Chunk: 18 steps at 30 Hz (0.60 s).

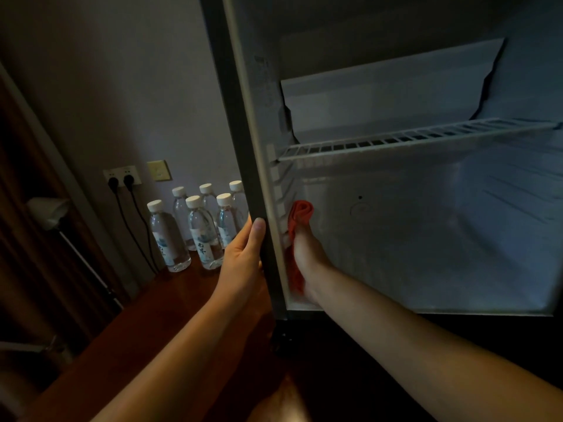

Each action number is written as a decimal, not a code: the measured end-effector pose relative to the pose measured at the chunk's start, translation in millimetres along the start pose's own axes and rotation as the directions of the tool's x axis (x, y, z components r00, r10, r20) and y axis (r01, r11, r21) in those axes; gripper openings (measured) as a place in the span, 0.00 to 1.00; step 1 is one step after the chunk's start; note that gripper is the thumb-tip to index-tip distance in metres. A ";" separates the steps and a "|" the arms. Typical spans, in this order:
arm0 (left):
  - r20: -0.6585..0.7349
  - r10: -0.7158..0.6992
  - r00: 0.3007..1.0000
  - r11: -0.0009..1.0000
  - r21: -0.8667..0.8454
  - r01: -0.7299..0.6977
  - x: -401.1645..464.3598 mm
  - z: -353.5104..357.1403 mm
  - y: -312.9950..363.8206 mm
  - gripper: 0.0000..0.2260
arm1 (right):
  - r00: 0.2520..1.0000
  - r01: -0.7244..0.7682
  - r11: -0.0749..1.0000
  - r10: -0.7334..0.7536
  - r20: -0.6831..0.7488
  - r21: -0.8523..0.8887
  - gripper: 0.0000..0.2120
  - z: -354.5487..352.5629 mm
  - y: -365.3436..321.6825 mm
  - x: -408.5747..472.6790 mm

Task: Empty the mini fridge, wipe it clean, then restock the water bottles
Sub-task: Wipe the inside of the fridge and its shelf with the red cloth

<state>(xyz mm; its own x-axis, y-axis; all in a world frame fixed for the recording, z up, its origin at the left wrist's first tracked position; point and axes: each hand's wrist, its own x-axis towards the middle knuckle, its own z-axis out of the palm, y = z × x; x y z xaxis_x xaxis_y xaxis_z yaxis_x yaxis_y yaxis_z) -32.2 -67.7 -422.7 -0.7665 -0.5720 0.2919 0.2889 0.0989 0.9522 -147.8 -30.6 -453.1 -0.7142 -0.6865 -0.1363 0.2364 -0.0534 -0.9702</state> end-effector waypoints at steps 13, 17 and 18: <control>-0.008 0.003 1.000 1.000 0.025 -0.003 7.4 -9.2 -10.2 0.24 | 0.990 0.127 0.964 -0.109 -0.088 0.233 0.44 -5.7 -18.5 68.8; -0.010 0.006 1.000 0.999 0.054 -0.006 9.7 -12.5 -12.0 0.28 | 0.993 0.114 0.952 -0.103 -0.055 0.285 0.50 -11.0 -10.6 94.5; -0.007 0.012 1.000 0.998 0.067 -0.011 10.4 -14.0 -12.3 0.27 | 0.994 0.107 0.955 -0.100 -0.042 0.277 0.49 -11.9 -11.9 92.6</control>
<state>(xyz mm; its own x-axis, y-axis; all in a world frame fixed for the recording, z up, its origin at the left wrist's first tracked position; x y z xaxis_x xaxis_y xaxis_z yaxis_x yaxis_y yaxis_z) -35.7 -86.3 -432.6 -0.7591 -0.5766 0.3022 0.2579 0.1599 0.9528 -224.5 -85.0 -456.6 -0.7612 -0.6468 -0.0472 0.3314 -0.3253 -0.8856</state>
